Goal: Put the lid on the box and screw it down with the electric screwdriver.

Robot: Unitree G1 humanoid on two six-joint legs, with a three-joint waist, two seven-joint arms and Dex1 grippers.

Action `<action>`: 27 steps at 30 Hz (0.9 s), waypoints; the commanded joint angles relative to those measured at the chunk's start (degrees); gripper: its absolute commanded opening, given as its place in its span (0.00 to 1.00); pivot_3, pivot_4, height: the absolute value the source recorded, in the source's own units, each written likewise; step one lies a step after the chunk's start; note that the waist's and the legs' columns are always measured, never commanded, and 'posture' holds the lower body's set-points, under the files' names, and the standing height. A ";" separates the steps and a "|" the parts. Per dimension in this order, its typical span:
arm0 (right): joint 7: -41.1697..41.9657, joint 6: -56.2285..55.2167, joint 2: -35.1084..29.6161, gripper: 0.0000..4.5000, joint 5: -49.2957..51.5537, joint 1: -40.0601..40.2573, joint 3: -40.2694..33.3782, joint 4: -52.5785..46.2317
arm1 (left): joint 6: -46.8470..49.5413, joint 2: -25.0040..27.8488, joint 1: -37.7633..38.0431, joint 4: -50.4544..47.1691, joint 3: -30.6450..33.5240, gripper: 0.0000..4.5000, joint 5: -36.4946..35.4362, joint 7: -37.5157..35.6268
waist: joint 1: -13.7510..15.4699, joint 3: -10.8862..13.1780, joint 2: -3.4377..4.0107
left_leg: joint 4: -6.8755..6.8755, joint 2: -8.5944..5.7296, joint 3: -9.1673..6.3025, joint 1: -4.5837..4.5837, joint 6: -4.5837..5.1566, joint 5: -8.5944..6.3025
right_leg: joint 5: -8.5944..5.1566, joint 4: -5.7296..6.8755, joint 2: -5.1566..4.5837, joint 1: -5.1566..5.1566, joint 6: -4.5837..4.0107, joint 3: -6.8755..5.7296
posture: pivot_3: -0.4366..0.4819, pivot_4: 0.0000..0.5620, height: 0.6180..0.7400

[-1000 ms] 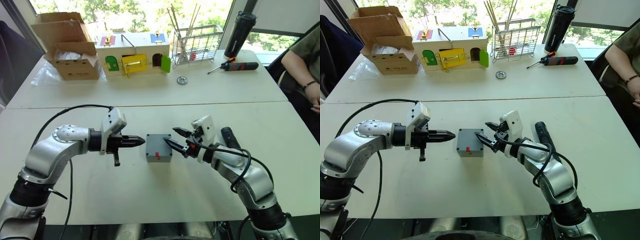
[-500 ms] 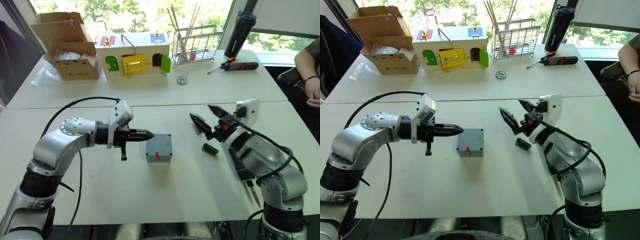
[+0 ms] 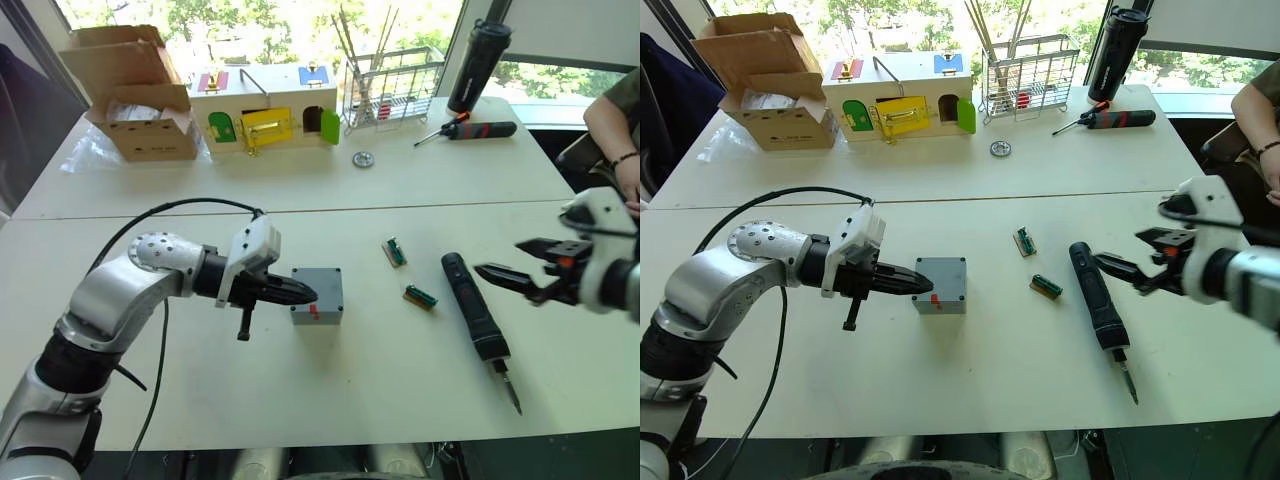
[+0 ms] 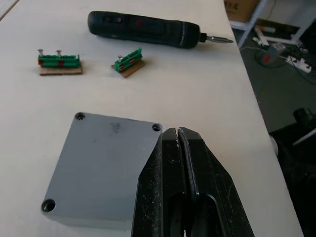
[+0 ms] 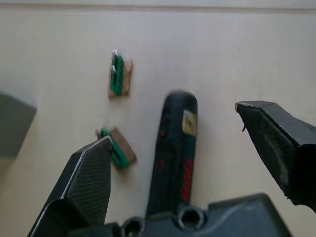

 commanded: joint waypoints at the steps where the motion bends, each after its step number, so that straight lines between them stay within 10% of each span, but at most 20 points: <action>1: 5.15 4.71 -6.35 1.00 4.67 -1.94 4.74 6.78 | -0.88 1.13 0.32 -3.52 0.26 0.00 -0.49 -1.06 | 0.02 0.01 -0.02 | 0.04 0.05 0.00 0.00 0.05 -0.03 | 0.00 -0.02 0.04 0.02 0.00 -0.01 | 0.48 0.27 1.00; 12: 15.23 3.72 -10.65 1.00 0.96 -12.87 31.27 20.54 | 5.44 3.92 5.76 -17.78 4.79 0.00 -8.61 4.32 | 0.25 0.06 -0.02 | 0.18 -0.06 0.14 -0.08 0.08 -0.05 | 0.01 -0.04 -0.17 -0.01 0.01 0.01 | 0.48 0.27 1.00; 27: 16.05 3.75 -3.90 1.00 -4.43 -14.57 40.41 24.48 | 6.66 5.36 6.80 -19.83 4.59 0.00 -11.29 8.60 | 0.25 0.06 -0.03 | 0.19 -0.07 0.14 -0.07 0.07 -0.05 | 0.01 -0.02 -0.16 -0.01 0.02 0.01 | 0.48 0.27 1.00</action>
